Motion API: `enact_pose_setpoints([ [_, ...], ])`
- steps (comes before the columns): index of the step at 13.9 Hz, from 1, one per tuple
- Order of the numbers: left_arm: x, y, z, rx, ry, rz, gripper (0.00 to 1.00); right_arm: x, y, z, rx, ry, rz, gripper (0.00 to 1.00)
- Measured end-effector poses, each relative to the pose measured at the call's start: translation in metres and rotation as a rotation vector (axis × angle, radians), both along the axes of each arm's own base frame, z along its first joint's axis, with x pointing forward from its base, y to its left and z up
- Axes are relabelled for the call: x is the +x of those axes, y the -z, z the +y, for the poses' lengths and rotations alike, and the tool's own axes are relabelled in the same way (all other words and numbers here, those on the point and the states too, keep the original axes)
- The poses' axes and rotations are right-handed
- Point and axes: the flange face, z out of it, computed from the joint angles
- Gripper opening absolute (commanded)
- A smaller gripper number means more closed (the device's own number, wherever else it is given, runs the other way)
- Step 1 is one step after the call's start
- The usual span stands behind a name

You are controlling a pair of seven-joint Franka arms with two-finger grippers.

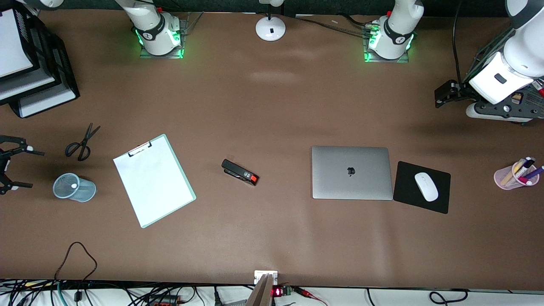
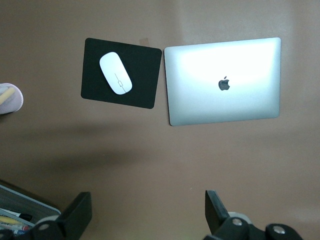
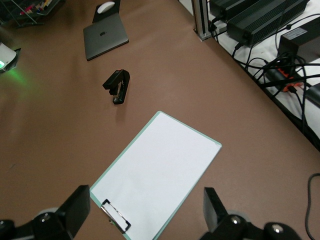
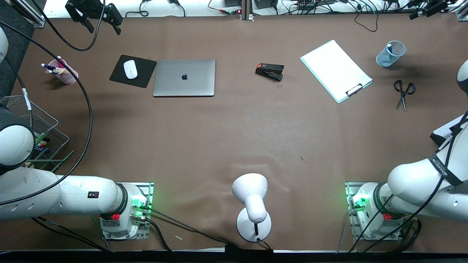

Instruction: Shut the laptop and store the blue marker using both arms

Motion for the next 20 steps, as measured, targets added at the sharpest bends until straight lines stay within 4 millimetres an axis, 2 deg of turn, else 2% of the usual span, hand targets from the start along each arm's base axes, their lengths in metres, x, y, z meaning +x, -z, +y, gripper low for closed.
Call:
enact_pose_setpoints([
  [7, 0.000, 0.000, 0.000, 0.000, 0.000, 0.000, 1.00, 0.012, -0.047, 0.141, -0.250, 0.053, 0.176, 1.00],
  [11, 0.000, 0.000, 0.000, 0.000, 0.000, 0.001, 1.00, 0.009, -0.066, 0.197, -0.426, 0.244, 0.253, 1.00],
  [14, 0.000, 0.000, 0.000, 0.000, -0.001, 0.002, 1.00, -0.010, -0.065, 0.219, -0.494, 0.462, 0.402, 1.00],
  [17, 0.000, 0.000, 0.000, 0.000, -0.001, 0.003, 1.00, -0.031, -0.052, 0.225, -0.616, 0.624, 0.505, 1.00],
  [20, 0.000, 0.000, 0.000, 0.000, -0.001, 0.003, 1.00, -0.042, -0.051, 0.234, -0.741, 0.806, 0.536, 1.00],
])
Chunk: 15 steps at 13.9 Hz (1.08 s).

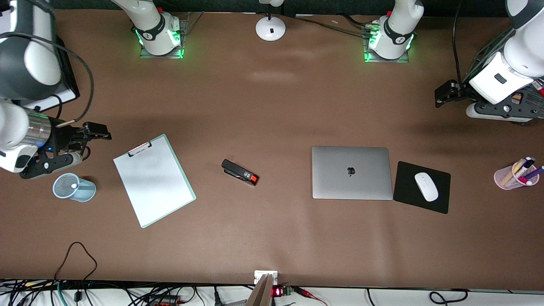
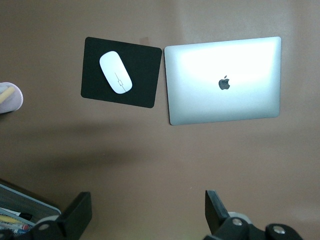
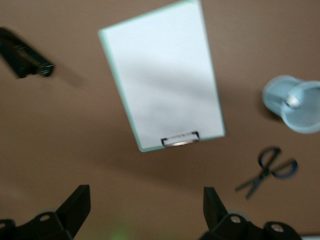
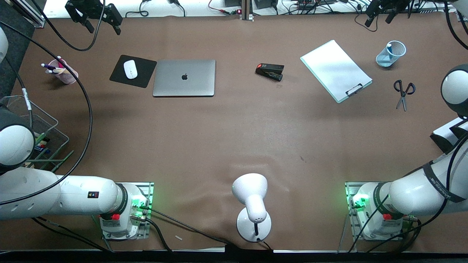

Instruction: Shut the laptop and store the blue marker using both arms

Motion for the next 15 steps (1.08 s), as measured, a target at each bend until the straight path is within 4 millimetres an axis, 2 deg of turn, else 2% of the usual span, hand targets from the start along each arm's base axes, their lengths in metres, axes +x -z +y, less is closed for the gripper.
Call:
enact_pose_setpoints([
  [2, 0.000, 0.000, 0.000, 0.000, 0.000, 0.000, 1.00, -0.007, -0.009, -0.002, -0.051, 0.081, 0.011, 1.00],
  [4, 0.000, 0.000, 0.000, 0.000, 0.000, 0.000, 1.00, -0.016, -0.025, -0.016, -0.104, 0.103, 0.021, 1.00],
  [7, 0.000, 0.000, 0.000, 0.000, 0.000, 0.000, 1.00, -0.021, -0.059, -0.053, -0.125, 0.163, -0.033, 1.00],
  [9, 0.000, 0.000, 0.000, 0.000, 0.000, 0.000, 1.00, -0.026, -0.073, -0.081, -0.124, 0.209, -0.050, 1.00],
  [10, 0.000, 0.000, 0.000, 0.000, 0.000, 0.000, 1.00, -0.030, -0.078, -0.088, -0.122, 0.221, -0.054, 1.00],
  [13, 0.000, 0.000, 0.000, 0.000, 0.000, 0.001, 1.00, -0.039, -0.088, -0.085, -0.113, 0.216, -0.097, 1.00],
  [15, 0.000, 0.000, 0.000, 0.000, 0.000, 0.001, 1.00, -0.050, -0.083, -0.080, -0.091, 0.213, -0.135, 1.00],
])
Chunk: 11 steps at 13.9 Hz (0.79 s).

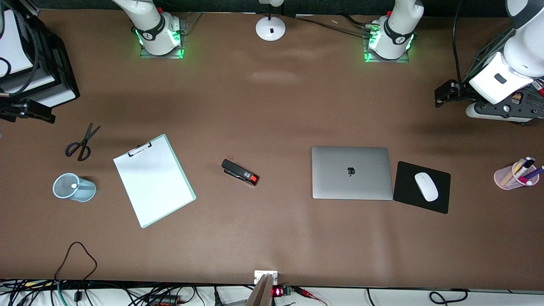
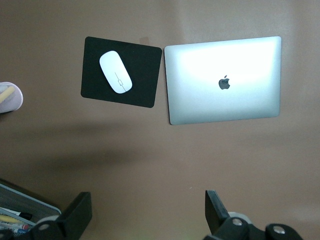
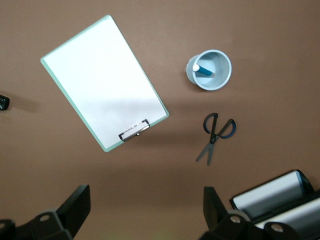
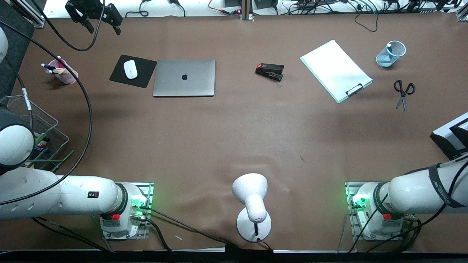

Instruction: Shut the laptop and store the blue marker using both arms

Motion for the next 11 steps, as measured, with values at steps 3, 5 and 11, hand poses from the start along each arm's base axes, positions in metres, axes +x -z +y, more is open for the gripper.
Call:
enact_pose_setpoints([
  [3, 0.000, 0.000, 0.000, 0.000, 0.000, 0.000, 1.00, -0.018, 0.002, 0.001, 0.028, 0.004, 0.001, 1.00],
  [5, 0.000, 0.000, 0.000, 0.000, 0.000, 0.001, 1.00, -0.023, -0.002, 0.001, 0.029, 0.004, -0.004, 1.00],
  [11, 0.000, 0.000, 0.000, 0.000, 0.000, 0.001, 1.00, -0.027, -0.007, -0.001, 0.029, 0.029, -0.002, 1.00],
])
